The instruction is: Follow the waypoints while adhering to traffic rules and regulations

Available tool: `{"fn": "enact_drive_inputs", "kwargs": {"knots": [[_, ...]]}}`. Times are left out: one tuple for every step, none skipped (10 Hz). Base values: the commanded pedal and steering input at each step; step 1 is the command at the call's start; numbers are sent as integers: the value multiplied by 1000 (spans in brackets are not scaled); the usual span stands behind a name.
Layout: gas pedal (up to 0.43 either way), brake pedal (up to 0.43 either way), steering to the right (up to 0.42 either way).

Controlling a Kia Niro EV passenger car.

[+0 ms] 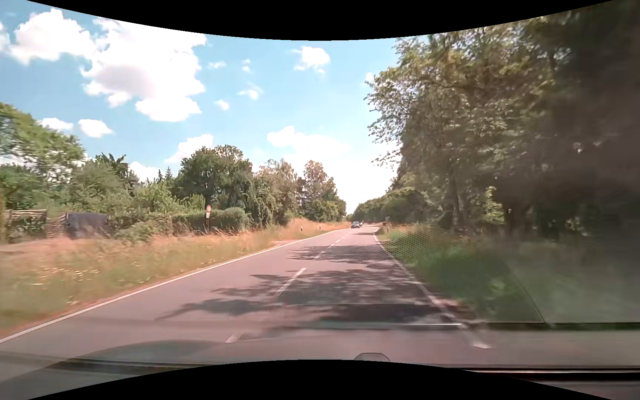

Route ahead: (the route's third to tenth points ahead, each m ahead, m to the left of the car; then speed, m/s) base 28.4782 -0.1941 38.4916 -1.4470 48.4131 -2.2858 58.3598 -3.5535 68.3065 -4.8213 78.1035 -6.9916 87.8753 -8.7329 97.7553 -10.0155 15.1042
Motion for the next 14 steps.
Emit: {"fn": "enact_drive_inputs", "kwargs": {"knots": [[130, 0, 18], [130, 0, 16], [130, 0, 16], [130, 0, 15], [130, 0, 15], [130, 0, 14], [130, 0, 13], [130, 0, 12], [130, 0, 12], [130, 0, 12], [130, 0, 11], [130, 0, 10], [130, 0, 7], [130, 0, 5]]}}
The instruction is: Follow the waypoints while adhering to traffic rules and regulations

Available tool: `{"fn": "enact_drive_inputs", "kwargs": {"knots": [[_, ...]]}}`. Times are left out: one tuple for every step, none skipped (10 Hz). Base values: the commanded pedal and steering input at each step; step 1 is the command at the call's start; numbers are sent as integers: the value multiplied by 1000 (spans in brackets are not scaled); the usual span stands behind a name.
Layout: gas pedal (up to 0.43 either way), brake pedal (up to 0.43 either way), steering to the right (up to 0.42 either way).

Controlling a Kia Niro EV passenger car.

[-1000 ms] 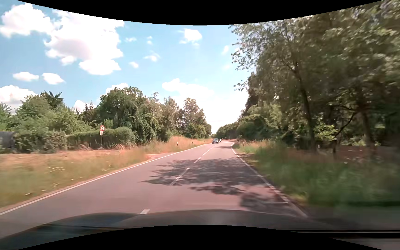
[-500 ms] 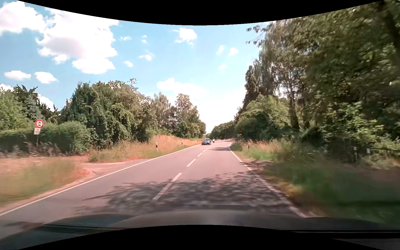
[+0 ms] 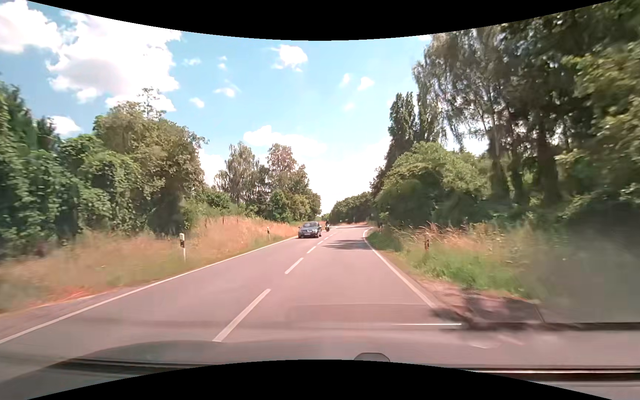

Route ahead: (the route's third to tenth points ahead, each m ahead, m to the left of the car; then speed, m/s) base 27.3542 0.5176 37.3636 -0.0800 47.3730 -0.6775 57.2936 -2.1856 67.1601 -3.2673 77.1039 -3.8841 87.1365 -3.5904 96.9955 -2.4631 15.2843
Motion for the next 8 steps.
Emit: {"fn": "enact_drive_inputs", "kwargs": {"knots": [[130, 0, 5], [130, 0, 5], [130, 0, 4], [130, 0, 4], [130, 0, 4], [130, 0, 4], [130, 0, 4], [130, 0, 4]]}}
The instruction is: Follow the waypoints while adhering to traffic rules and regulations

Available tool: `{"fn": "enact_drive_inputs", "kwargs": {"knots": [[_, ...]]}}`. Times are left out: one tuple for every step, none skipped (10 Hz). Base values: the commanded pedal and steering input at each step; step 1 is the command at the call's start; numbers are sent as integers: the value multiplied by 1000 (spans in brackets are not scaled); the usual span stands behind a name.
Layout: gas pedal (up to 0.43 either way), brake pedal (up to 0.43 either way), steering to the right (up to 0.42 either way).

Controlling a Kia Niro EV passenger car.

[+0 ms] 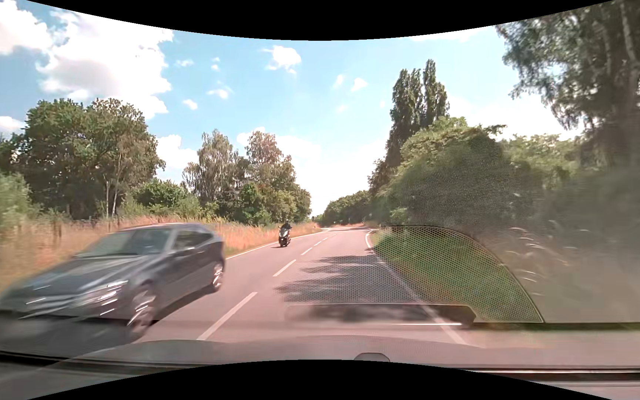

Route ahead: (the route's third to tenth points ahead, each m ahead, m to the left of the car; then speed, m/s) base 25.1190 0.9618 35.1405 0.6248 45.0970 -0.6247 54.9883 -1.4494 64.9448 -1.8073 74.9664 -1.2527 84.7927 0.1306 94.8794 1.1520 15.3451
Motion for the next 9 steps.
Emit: {"fn": "enact_drive_inputs", "kwargs": {"knots": [[130, 0, 4], [130, 0, 4], [130, 0, 4], [130, 0, 6], [130, 0, 9], [130, 0, 12], [130, 0, 13], [130, 0, 14], [130, 0, 14]]}}
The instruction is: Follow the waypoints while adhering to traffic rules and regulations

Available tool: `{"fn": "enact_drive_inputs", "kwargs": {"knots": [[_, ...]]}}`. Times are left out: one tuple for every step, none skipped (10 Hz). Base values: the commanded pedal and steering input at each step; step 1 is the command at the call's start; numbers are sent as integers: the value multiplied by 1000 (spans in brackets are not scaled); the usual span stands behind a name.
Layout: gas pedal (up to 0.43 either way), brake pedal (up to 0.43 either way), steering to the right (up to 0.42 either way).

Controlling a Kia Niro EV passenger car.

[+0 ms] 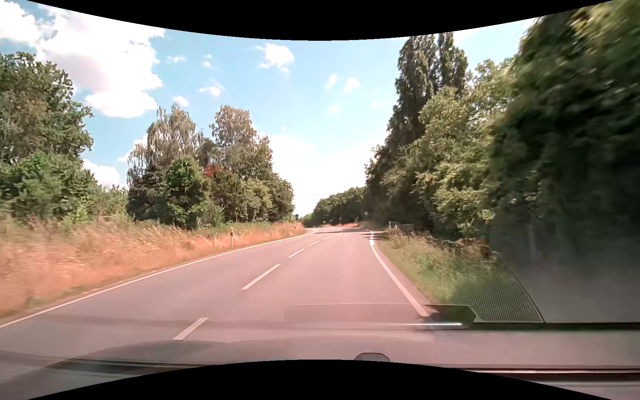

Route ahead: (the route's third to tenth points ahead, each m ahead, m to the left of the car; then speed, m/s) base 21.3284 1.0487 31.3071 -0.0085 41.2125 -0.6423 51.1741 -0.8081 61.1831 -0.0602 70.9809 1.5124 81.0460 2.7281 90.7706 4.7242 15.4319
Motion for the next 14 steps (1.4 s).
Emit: {"fn": "enact_drive_inputs", "kwargs": {"knots": [[130, 0, 15], [130, 0, 15], [130, 0, 15], [130, 0, 15], [130, 0, 14], [130, 0, 14], [130, 0, 13], [130, 0, 13], [130, 0, 13], [130, 0, 11], [130, 0, 5], [130, 0, -1], [130, 0, -2], [130, 0, -3]]}}
